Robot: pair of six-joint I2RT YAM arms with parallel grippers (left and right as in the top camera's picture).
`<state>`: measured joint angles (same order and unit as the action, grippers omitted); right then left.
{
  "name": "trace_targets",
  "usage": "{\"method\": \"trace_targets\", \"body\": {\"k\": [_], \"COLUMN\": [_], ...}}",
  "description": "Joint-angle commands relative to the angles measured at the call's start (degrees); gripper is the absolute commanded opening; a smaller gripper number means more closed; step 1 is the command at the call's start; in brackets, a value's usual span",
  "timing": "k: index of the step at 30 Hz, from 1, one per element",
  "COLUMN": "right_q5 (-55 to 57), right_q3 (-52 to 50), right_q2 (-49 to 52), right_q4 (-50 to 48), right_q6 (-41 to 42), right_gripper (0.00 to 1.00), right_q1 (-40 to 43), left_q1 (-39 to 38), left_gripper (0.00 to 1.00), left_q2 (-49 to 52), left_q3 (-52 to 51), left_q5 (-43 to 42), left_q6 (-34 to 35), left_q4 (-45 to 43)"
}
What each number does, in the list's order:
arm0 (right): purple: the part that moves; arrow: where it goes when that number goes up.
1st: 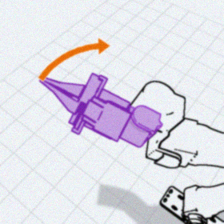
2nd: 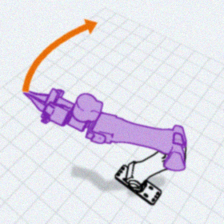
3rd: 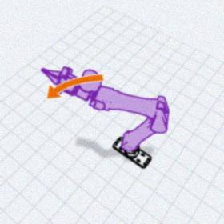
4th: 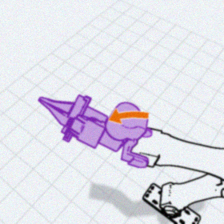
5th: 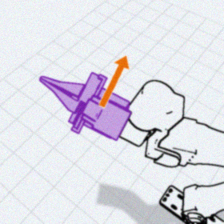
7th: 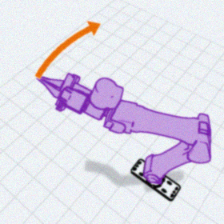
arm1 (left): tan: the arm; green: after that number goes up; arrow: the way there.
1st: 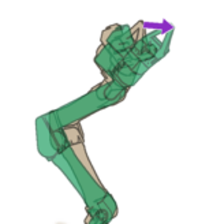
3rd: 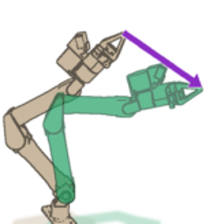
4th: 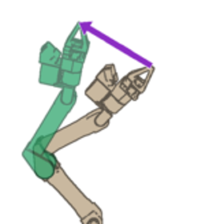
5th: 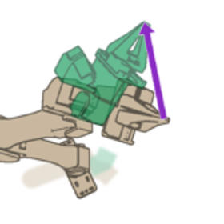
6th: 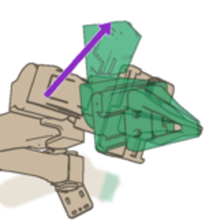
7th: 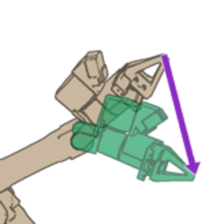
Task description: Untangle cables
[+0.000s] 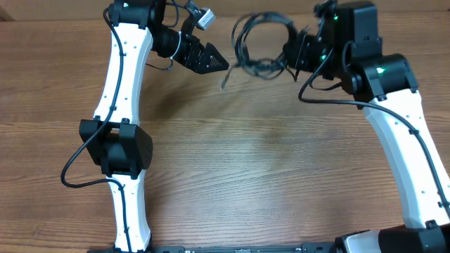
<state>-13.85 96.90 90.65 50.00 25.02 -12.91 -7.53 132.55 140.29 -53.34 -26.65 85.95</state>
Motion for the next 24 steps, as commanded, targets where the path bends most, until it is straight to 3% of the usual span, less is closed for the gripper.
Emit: {"method": "trace_targets", "body": {"k": [1,7,15,24], "right_q5": [-0.26,-8.50,-8.63,-9.27], "right_q3": [1.81,3.58,9.25,10.84], "right_q2": [-1.49,-2.01,-2.03,-2.03], "right_q4": [-2.93,-8.68,-10.75,-10.95], "right_q6": [7.89,10.80,14.47,15.52], "right_gripper": [0.04,0.04,0.04,0.04], "right_q1": [0.94,1.09,2.14,5.60], "left_q1": [-0.09,-0.90,-0.92,-1.25], "left_gripper": [1.00,1.00,1.00,1.00], "left_q2": [0.42,0.42,0.42,0.42], "left_q3": [1.36,1.36,1.36,1.38], "left_q5": [-2.23,-6.56,-37.29,-37.18], "left_q6": [2.93,2.89,6.14,21.88], "left_q4": [-0.55,-1.73,-7.10,-17.40]}}
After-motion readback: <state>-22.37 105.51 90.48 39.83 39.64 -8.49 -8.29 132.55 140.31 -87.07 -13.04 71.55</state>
